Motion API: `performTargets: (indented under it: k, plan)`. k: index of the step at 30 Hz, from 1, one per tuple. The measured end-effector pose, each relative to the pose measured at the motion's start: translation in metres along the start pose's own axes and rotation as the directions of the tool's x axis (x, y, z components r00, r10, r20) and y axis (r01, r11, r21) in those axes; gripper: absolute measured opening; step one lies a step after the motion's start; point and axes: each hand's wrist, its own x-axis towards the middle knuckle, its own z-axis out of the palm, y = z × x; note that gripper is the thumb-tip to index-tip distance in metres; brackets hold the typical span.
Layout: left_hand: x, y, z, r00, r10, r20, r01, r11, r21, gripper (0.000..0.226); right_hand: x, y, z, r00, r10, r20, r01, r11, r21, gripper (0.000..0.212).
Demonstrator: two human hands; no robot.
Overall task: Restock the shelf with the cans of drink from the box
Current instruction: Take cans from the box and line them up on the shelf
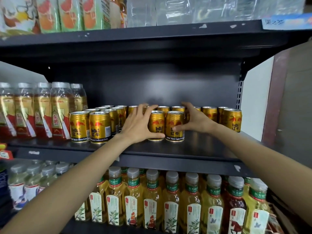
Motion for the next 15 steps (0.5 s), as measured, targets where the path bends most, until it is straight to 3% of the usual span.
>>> performTargets:
  k: [2,7,15]
  plan:
    - [0.001,0.002,-0.001,0.993,0.107,-0.041,-0.100,0.982,0.162,0.099,-0.001,0.000,-0.003,0.999,-0.042,0.021,0.043,0.999,-0.029,0.088]
    - [0.008,-0.010,-0.001,0.989,0.149,-0.008,-0.141,0.950,0.277,0.091,0.011,-0.007,0.003,0.998,-0.067,0.015,0.069,0.989,-0.134,0.071]
    - [0.014,-0.036,0.010,1.000,0.027,-0.007,-0.023,0.943,0.332,0.086,0.051,-0.024,0.046,0.998,-0.005,-0.060,-0.006,0.982,-0.188,0.076]
